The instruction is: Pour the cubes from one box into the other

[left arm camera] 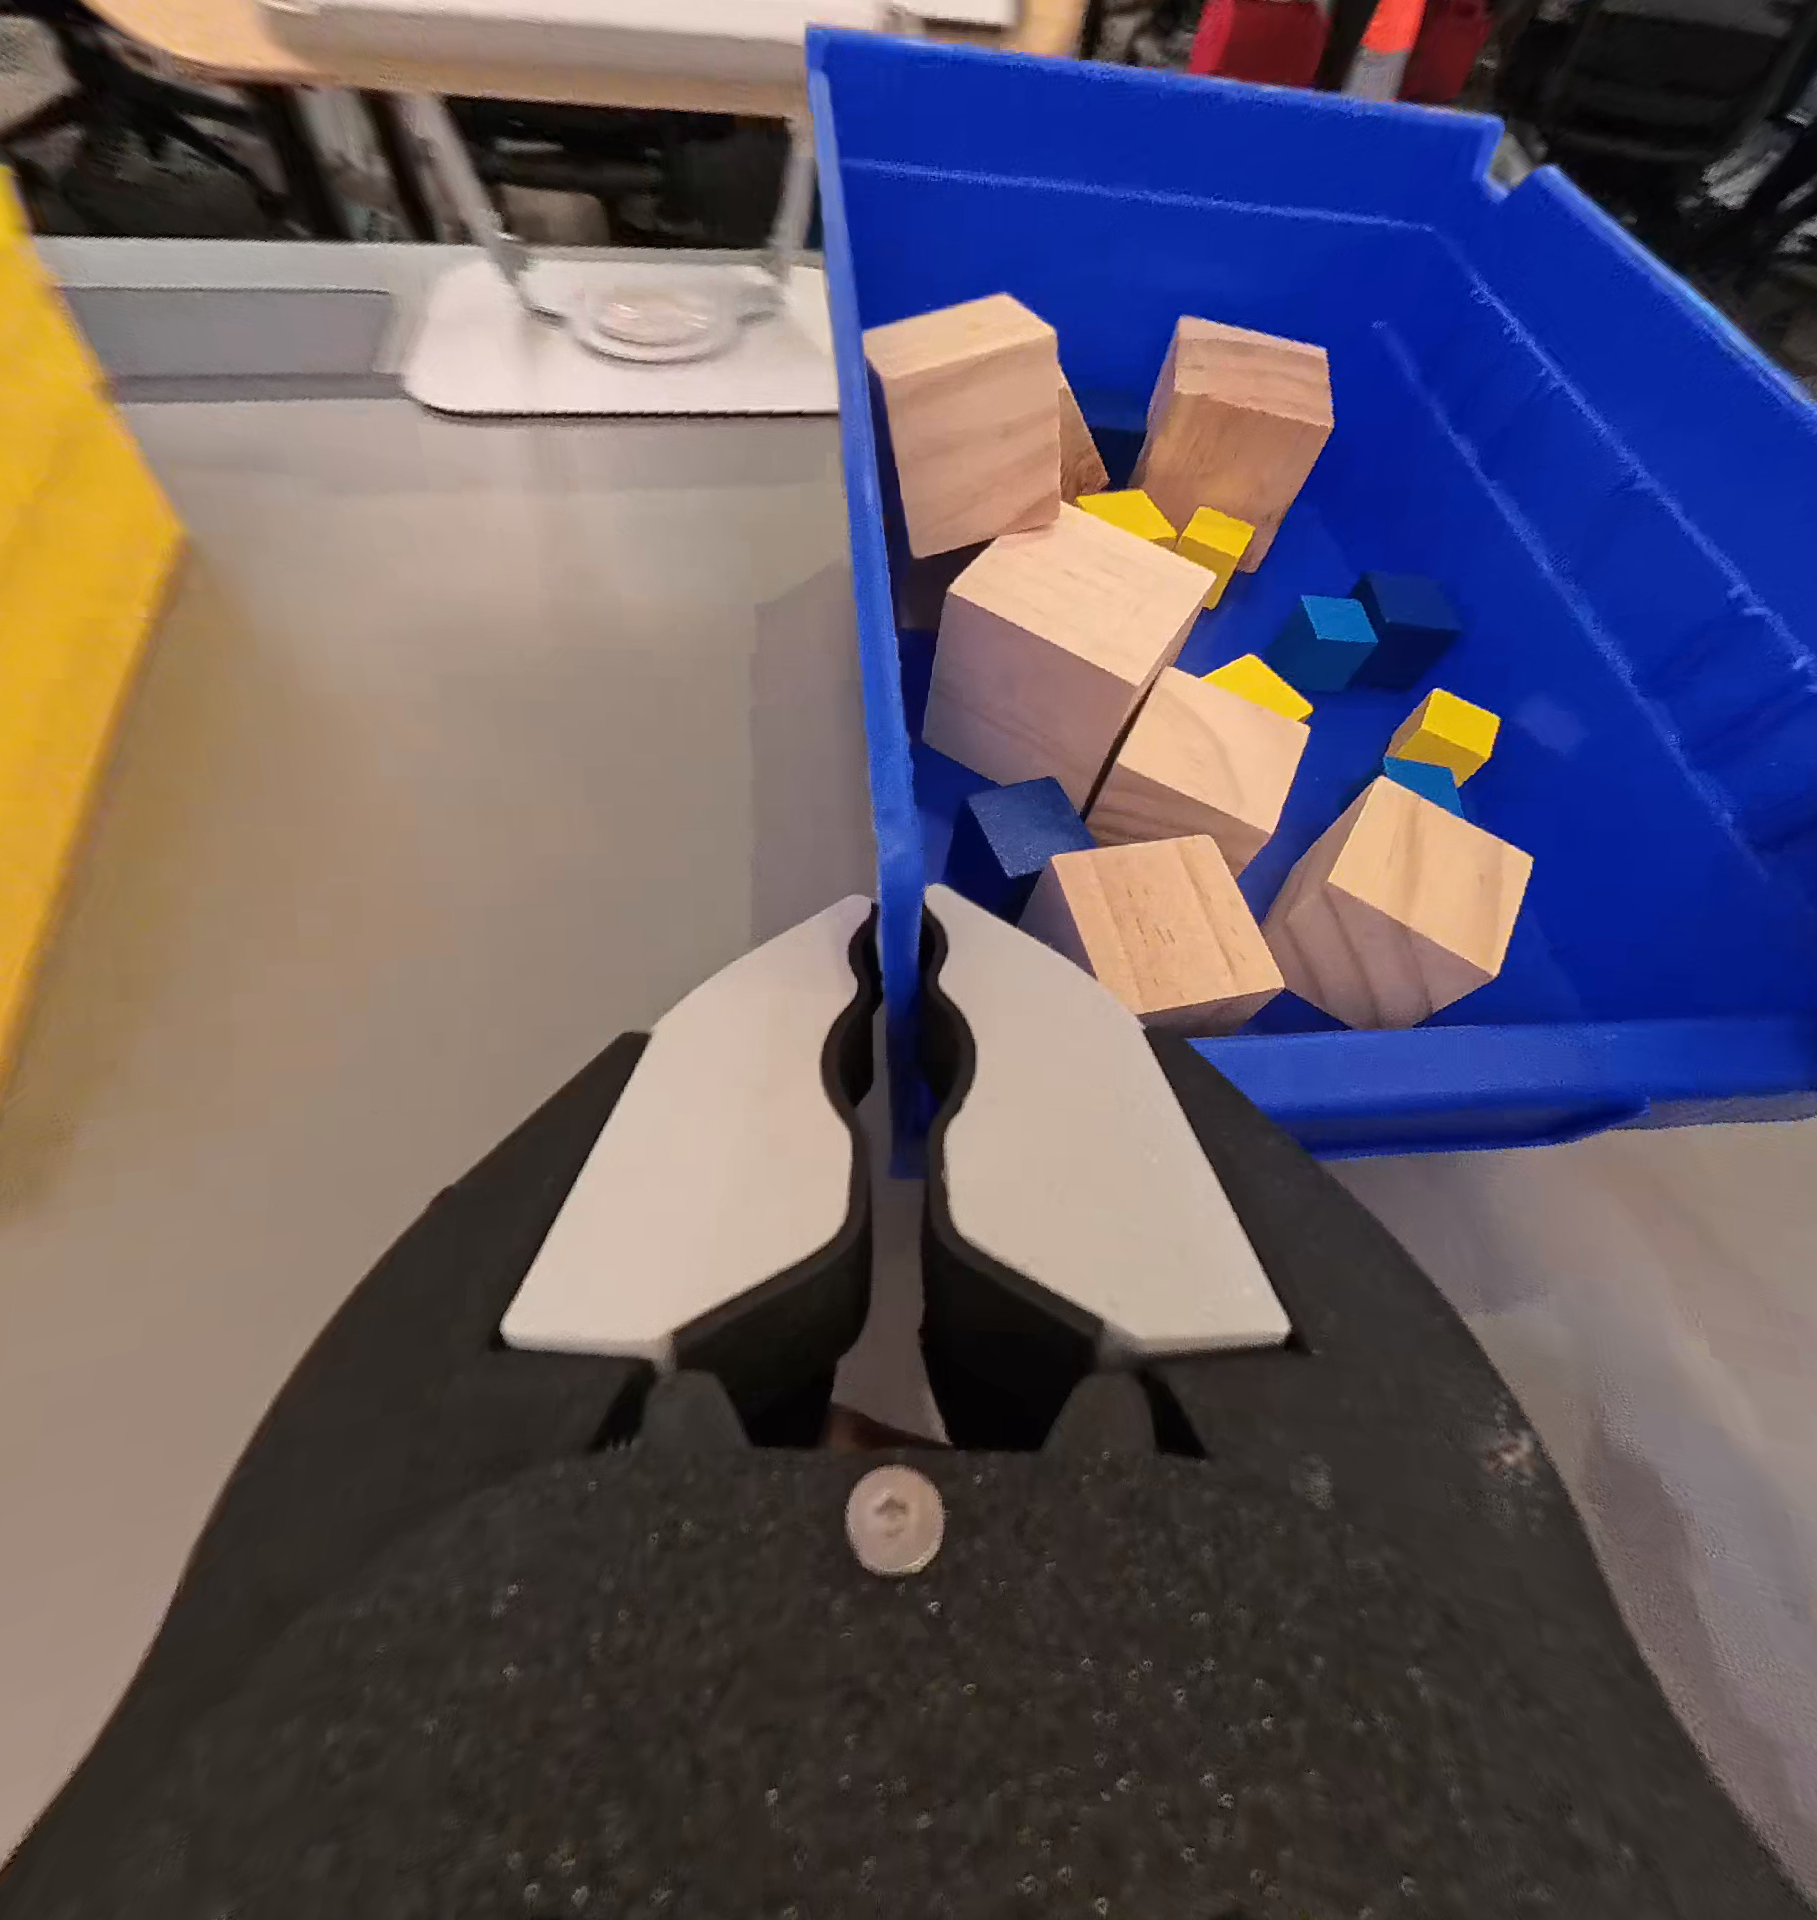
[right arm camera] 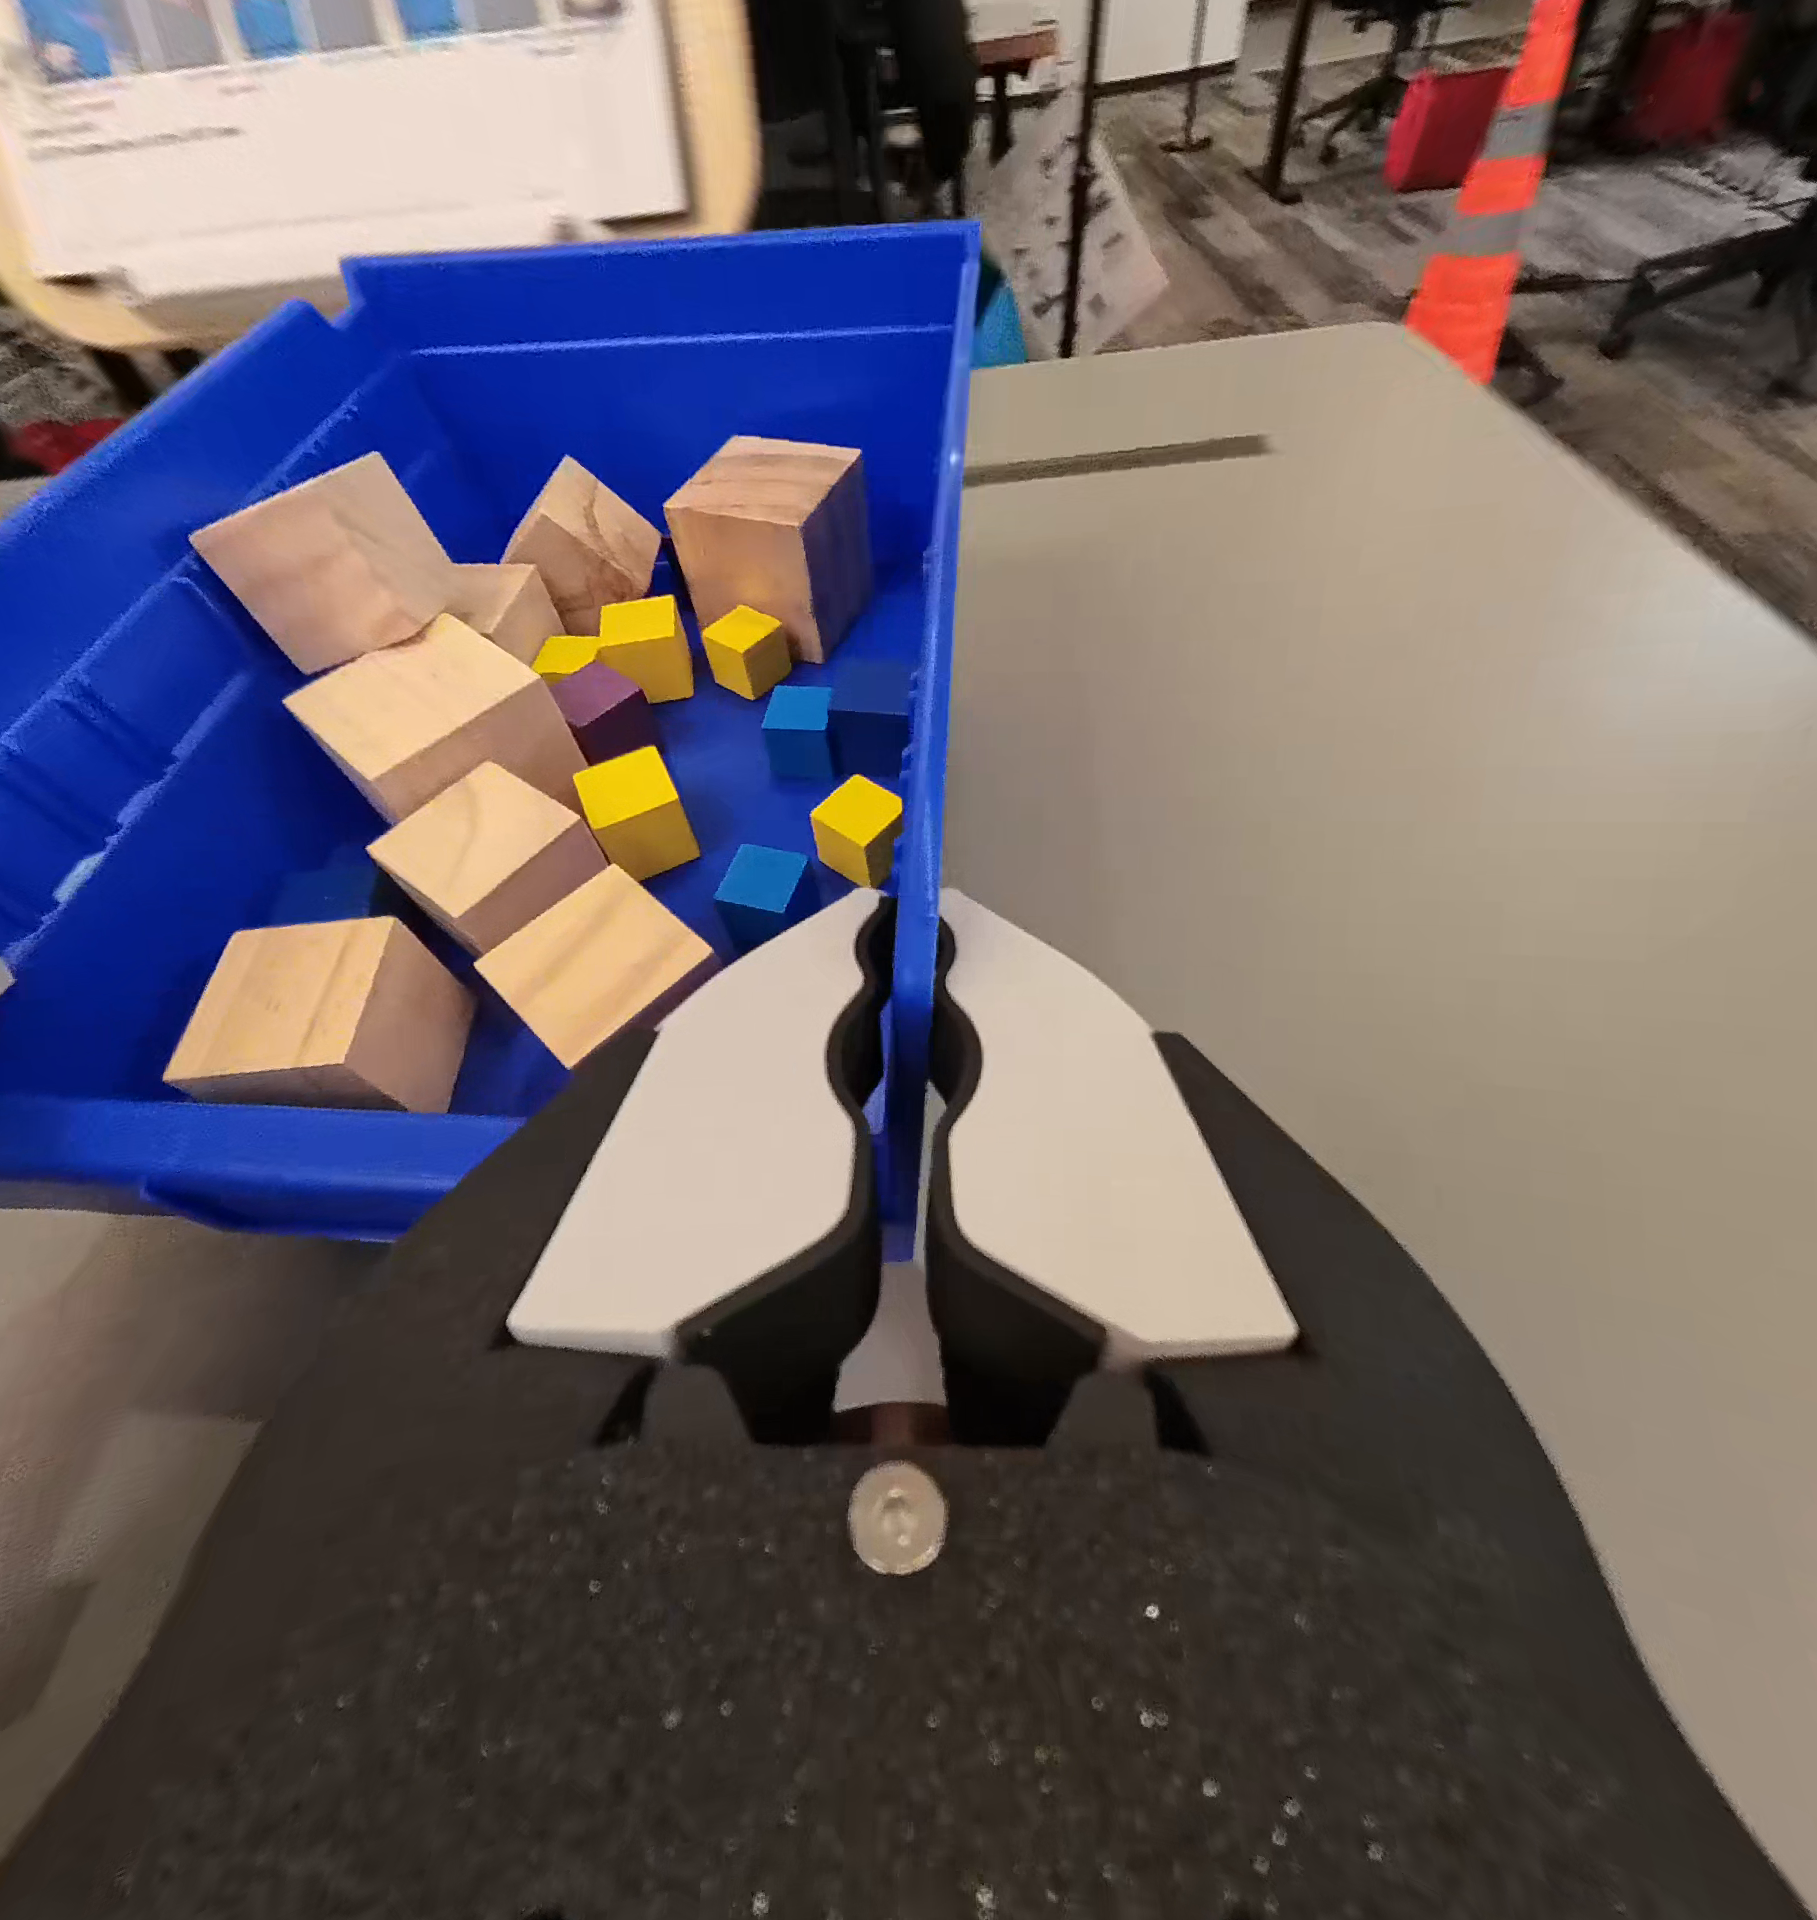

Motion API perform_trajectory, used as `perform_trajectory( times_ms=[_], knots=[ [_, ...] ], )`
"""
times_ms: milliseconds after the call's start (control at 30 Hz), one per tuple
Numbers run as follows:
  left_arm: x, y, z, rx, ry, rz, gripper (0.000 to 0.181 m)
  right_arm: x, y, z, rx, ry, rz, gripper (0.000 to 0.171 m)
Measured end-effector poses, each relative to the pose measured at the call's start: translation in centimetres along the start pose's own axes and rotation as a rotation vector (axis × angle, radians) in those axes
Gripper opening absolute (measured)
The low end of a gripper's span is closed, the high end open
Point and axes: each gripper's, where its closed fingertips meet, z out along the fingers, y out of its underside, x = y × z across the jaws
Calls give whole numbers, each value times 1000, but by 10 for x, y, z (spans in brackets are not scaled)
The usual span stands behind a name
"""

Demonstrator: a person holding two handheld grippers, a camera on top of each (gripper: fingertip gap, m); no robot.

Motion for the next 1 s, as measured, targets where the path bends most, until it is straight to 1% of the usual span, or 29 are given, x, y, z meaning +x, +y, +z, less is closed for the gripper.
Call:
perform_trajectory(
  times_ms=[100,167,267,333,400,467,533,567,633,667,700,767,833,933,1000],
  knots=[
    [-55,0,-10,-6,-62,-13,4,-55,5,19,-29,-77,-1,3],
    [-87,4,-11,-24,-83,-22,4,-87,16,32,-72,-111,7,3],
    [-125,17,-9,-53,-102,-31,4,-123,24,39,-66,-147,-70,4],
    [-137,26,-7,-55,-74,-49,3,-136,25,38,-43,-177,-95,5],
    [-134,28,-11,-88,4,-40,8,-138,26,37,-46,-224,-81,8],
    [-123,29,-26,-136,123,-6,27,-141,32,26,-105,-326,-53,18],
    [-124,24,-55,-117,196,-31,45,-137,33,5,-108,-403,-39,27],
    [-131,19,-73,-86,216,-64,50,-133,31,-7,-75,-430,-67,29],
    [-158,11,-107,-14,234,-147,50,-129,29,-29,-17,-469,-170,32],
    [-180,11,-119,9,209,-175,50,-130,28,-36,2,-472,-202,32],
    [-209,13,-126,17,150,-181,50,-134,29,-42,15,-481,-228,32],
    [-276,25,-128,-20,-32,-136,52,-154,34,-49,20,-517,-262,32],
    [-335,37,-121,-94,-211,-111,60,-183,43,-55,13,-561,-311,33],
    [-378,32,-97,-102,-275,-101,59,-233,62,-74,-12,-644,-363,33],
    [-394,25,-73,-115,-276,-111,59,-269,79,-91,-55,-740,-385,35]
  ],
)
